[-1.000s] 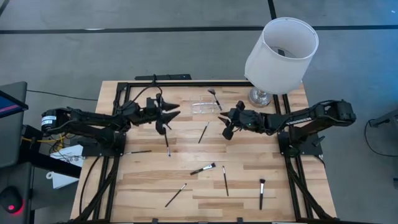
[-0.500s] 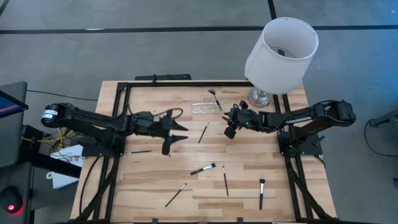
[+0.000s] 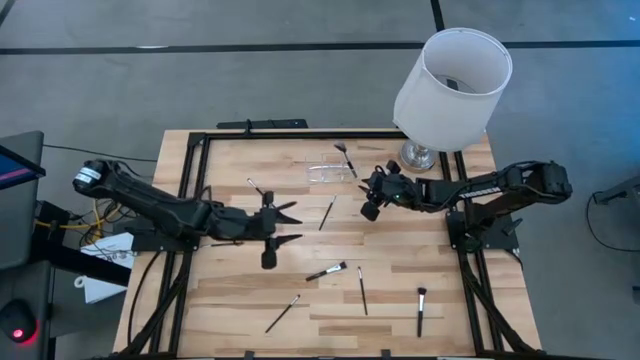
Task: Put items in baskets/containers
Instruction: Put the silver blush brush into the transparent organizer
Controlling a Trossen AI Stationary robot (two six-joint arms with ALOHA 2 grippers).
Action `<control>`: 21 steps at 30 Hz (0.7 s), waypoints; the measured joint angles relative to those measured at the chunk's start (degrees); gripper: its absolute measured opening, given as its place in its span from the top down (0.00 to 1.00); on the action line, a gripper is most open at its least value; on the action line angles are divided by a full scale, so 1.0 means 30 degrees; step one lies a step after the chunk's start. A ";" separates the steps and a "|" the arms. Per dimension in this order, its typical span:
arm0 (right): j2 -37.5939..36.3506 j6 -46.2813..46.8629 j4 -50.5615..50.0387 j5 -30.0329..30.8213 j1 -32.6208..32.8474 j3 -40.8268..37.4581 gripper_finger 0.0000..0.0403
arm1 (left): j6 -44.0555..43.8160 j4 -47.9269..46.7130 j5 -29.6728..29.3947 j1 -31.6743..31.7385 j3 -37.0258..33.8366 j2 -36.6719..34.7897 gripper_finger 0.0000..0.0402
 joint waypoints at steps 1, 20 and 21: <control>0.0000 0.0000 0.0007 0.0000 -0.0007 0.0000 0.79 | -0.0008 0.0007 -0.0014 0.0000 0.0232 0.0326 0.63; 0.0000 0.0011 -0.0372 0.0000 -0.0044 0.0007 0.79 | -0.0115 -0.2172 -0.1378 -0.1901 0.6183 0.6213 0.63; 0.0000 0.0015 -0.0372 0.0000 -0.0038 0.0007 0.79 | -0.0133 -0.2175 -0.1457 -0.1895 0.6336 0.6418 0.63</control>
